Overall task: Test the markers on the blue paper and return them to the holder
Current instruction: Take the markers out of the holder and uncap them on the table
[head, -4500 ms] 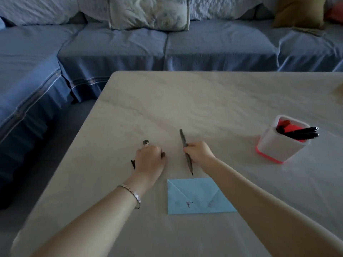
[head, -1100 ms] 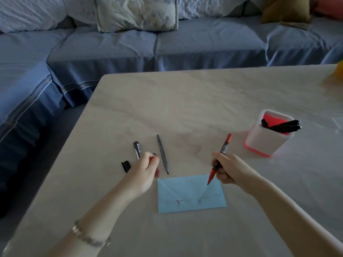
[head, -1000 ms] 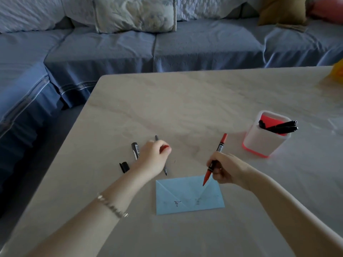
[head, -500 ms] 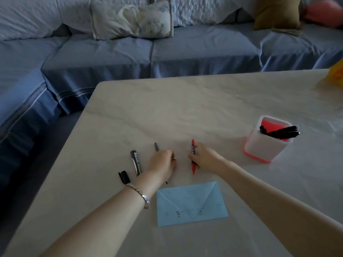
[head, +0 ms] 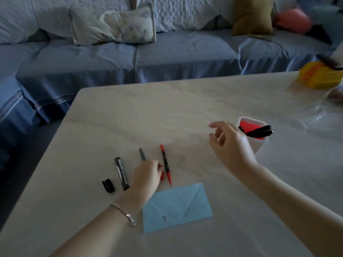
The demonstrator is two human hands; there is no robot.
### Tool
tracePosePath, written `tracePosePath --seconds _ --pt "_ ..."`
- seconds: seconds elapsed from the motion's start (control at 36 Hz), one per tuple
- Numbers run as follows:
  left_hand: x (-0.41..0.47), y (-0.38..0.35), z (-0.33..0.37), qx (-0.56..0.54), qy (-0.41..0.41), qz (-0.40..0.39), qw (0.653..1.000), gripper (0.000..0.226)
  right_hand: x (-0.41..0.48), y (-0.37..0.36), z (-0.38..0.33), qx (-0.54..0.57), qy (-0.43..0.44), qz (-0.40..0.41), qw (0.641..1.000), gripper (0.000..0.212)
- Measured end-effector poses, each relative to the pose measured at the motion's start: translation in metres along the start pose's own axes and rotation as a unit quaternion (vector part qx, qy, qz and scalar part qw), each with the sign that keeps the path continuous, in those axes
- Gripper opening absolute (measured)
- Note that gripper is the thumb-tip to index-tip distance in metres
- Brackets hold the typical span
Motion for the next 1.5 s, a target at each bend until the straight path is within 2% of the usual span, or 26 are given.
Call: tracePosePath --seconds 0.06,0.17,0.28,0.36,0.47,0.53,0.58,0.64,0.72,0.75,0.81,0.89,0.94,1.03,1.08,1.14,1.17,1.25,1.36,1.44,1.5 --pt "-0.001 0.0 0.002 0.054 -0.013 0.018 0.998 0.028 0.005 0.027 0.01 -0.035 -0.044 0.024 0.998 0.029" --pt "-0.007 0.005 0.006 0.117 -0.032 0.049 0.991 0.03 0.016 0.044 0.039 -0.117 -0.186 -0.041 0.975 0.047" --pt "-0.016 0.012 0.009 0.099 -0.037 0.065 0.992 0.03 0.021 0.031 0.061 -0.166 -0.221 -0.07 0.959 0.021" --pt "-0.025 0.02 0.015 0.062 -0.047 0.056 0.995 0.03 0.017 0.029 0.068 -0.157 -0.215 -0.055 0.962 0.019" --pt "-0.038 0.034 0.031 -0.013 -0.077 0.072 0.994 0.023 0.003 0.046 0.043 -0.13 -0.117 0.047 0.984 0.021" --pt "-0.042 0.04 0.042 -0.086 -0.095 0.074 0.989 0.019 -0.011 0.054 0.018 -0.118 0.003 0.113 0.987 0.025" --pt "-0.044 0.043 0.054 -0.197 -0.095 0.032 0.975 0.018 -0.028 0.053 -0.005 -0.111 0.114 0.135 0.978 0.025" --pt "-0.044 0.041 0.069 -0.335 -0.083 -0.059 0.937 0.027 -0.044 0.04 -0.018 -0.099 0.191 0.114 0.97 0.023" --pt "-0.049 0.036 0.088 -0.485 -0.075 -0.191 0.85 0.038 -0.06 0.009 -0.023 -0.091 0.255 0.056 0.961 0.021" --pt "-0.051 0.035 0.091 -0.503 -0.082 -0.212 0.834 0.039 -0.064 0.0 -0.023 -0.086 0.269 0.037 0.958 0.021" --pt "-0.057 0.034 0.092 -0.513 -0.084 -0.214 0.827 0.031 -0.07 -0.016 -0.023 -0.074 0.284 0.007 0.956 0.021" --pt "-0.061 0.031 0.081 -0.517 -0.057 -0.179 0.835 0.026 -0.072 -0.031 -0.024 -0.078 0.285 -0.017 0.955 0.023" --pt "-0.061 0.032 0.072 -0.492 -0.058 -0.139 0.857 0.025 -0.073 -0.035 -0.019 -0.05 0.252 -0.037 0.966 0.029" --pt "-0.069 0.038 0.063 -0.385 -0.093 -0.098 0.913 0.023 -0.07 -0.035 -0.014 0.106 0.114 -0.086 0.984 0.034" --pt "-0.078 0.037 0.066 -0.274 -0.134 -0.105 0.946 0.024 -0.068 -0.043 -0.012 0.268 0.006 -0.132 0.954 0.031" --pt "-0.088 0.031 0.071 -0.167 -0.163 -0.103 0.967 0.024 -0.068 -0.05 -0.014 0.384 -0.056 -0.152 0.909 0.012" --pt "-0.092 0.028 0.073 -0.136 -0.166 -0.099 0.972 0.025 -0.067 -0.053 -0.018 0.41 -0.077 -0.159 0.895 0.002" --pt "-0.096 0.02 0.074 -0.1 -0.155 -0.09 0.979 0.031 -0.07 -0.064 -0.023 0.41 -0.105 -0.166 0.891 0.032" --pt "-0.098 0.018 0.074 -0.066 -0.182 -0.059 0.979 0.027 -0.074 -0.069 -0.027 0.436 -0.144 -0.136 0.878 0.036" --pt "-0.103 0.022 0.077 -0.084 -0.209 -0.063 0.972 0.029 -0.075 -0.067 -0.029 0.469 -0.135 -0.132 0.863 0.036" --pt "-0.104 0.023 0.076 -0.117 -0.196 -0.09 0.969 0.035 -0.075 -0.063 -0.032 0.485 -0.116 -0.126 0.858 0.036"
Point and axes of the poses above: each hand's wrist, its own x-axis towards the middle knuckle, its own y-axis out of the back of the hand, z = x × y, the point moved 4 cm from there along x, towards the middle knuckle, and after that the axes turned 15 degrees about -z, right-handed, at the moved point
